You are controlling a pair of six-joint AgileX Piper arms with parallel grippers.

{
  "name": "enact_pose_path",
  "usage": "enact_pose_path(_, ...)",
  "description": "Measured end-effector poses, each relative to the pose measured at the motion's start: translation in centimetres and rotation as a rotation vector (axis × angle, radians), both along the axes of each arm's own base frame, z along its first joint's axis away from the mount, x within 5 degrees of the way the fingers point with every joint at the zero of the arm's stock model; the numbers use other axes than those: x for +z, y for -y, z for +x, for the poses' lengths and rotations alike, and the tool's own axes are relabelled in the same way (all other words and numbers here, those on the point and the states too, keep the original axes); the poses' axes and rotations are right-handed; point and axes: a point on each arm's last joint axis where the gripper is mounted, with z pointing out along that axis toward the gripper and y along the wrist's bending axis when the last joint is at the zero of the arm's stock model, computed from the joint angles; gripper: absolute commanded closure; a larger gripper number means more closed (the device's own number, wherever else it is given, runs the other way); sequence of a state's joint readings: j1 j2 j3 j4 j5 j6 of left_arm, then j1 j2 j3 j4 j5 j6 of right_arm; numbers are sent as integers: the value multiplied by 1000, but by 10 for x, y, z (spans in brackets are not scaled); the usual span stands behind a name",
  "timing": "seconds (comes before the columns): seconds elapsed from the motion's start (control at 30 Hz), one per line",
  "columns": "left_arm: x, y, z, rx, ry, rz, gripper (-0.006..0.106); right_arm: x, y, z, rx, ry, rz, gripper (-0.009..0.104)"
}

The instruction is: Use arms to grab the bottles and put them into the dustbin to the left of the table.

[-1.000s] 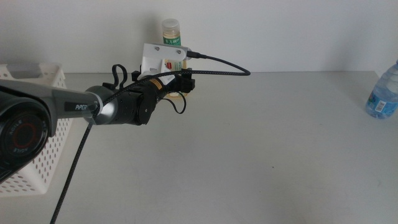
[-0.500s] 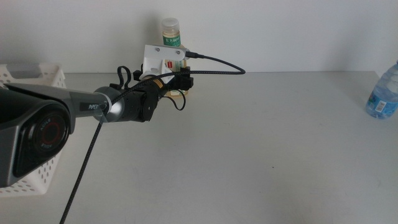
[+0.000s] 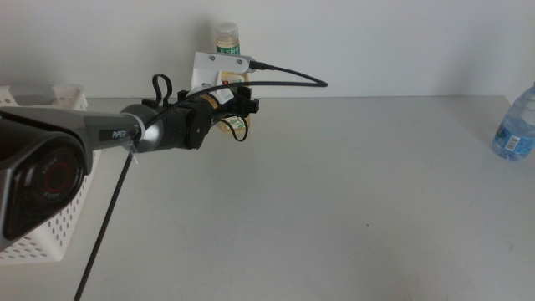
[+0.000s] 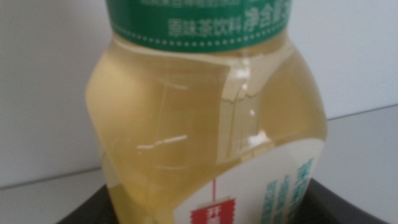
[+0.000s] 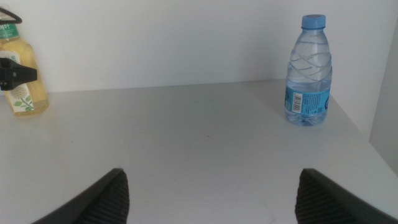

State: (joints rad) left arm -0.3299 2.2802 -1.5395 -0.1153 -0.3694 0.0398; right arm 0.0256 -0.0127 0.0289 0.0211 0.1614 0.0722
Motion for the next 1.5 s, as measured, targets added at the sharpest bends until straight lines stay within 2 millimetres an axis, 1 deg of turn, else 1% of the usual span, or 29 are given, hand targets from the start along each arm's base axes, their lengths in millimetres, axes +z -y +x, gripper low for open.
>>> enact_pose_path(0.1,17,-1,-7,-6,-104,9,102,0,0,0,0,0,0,20)
enact_pose_path(0.2,39,-3,-18,-27,-198,34,102,0,0,0,0,0,0,20)
enact_pose_path(0.33,78,-7,-35,-53,-256,67,102,0,0,0,0,0,0,20)
enact_pose_path(0.43,111,-11,-51,-65,-278,77,102,0,0,0,0,0,0,20)
enact_pose_path(0.53,146,-18,-71,-76,-290,91,102,0,0,0,0,0,0,20)
enact_pose_path(0.6,168,-27,-85,-74,-308,112,102,0,0,0,0,0,0,20)
enact_pose_path(0.63,175,-32,-92,-72,-325,126,102,0,0,0,0,0,0,20)
enact_pose_path(0.7,194,-46,-106,-54,-347,156,102,0,0,0,0,0,0,20)
enact_pose_path(0.8,214,-72,-125,-5,-388,208,102,0,0,0,0,0,0,20)
enact_pose_path(0.9,227,-98,-142,59,-445,273,102,0,0,0,0,0,0,20)
enact_pose_path(0.97,231,-115,-150,108,-491,304,102,0,0,0,0,0,0,20)
enact_pose_path(1.1,230,-152,-156,217,-581,328,102,0,0,0,0,0,0,20)
enact_pose_path(1.17,228,-166,-158,257,-621,329,102,0,0,0,0,0,0,20)
enact_pose_path(1.3,225,-191,-163,307,-677,338,102,0,0,0,0,0,0,20)
enact_pose_path(1.5,222,-222,-171,347,-753,363,102,0,0,0,0,0,0,20)
